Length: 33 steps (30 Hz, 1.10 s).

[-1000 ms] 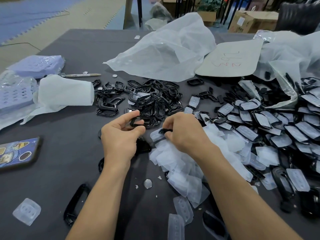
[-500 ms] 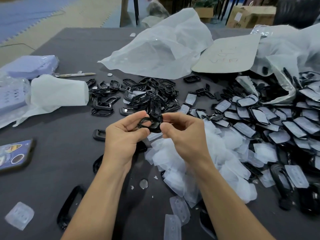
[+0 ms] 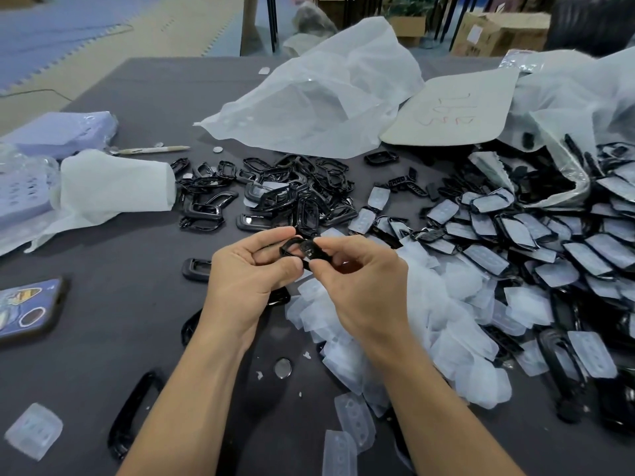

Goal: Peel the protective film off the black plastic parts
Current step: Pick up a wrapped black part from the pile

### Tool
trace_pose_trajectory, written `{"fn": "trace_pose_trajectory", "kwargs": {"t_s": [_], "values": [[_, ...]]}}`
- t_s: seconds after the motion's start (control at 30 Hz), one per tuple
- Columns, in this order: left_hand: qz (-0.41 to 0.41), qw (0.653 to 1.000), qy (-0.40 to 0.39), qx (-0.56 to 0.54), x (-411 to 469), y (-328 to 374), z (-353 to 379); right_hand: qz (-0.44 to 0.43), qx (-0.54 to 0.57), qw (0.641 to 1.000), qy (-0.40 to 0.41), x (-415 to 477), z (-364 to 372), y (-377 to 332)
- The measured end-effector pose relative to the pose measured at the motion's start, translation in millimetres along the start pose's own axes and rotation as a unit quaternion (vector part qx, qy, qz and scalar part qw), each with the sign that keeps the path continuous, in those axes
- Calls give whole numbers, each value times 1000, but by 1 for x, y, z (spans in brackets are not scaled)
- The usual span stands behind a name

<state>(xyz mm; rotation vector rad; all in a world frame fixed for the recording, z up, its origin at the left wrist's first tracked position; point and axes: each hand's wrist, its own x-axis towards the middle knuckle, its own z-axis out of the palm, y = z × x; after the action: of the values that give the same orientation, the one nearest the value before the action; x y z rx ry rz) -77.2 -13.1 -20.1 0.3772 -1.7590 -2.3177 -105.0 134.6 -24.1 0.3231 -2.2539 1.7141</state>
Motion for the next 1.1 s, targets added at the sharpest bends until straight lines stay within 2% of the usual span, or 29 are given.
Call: {"fn": "trace_pose_trajectory", "kwargs": {"t_s": [0.2,0.33,0.5,0.73,1.1], "values": [[-4,1000,-17,11,-1,-1,2,0,15,1000,-25,2,1,5],[1,999,-24,24,-1,-2,6,-5,-7,1000,-2,1,1,6],[9,998,-2,64,-4,-4,13,20,-34,999,10,0,4,4],[-8,999,-2,49,-6,-3,15,37,-59,997,30,-3,5,2],[17,995,33,89,-4,-11,20,80,-32,995,44,-3,8,3]]}}
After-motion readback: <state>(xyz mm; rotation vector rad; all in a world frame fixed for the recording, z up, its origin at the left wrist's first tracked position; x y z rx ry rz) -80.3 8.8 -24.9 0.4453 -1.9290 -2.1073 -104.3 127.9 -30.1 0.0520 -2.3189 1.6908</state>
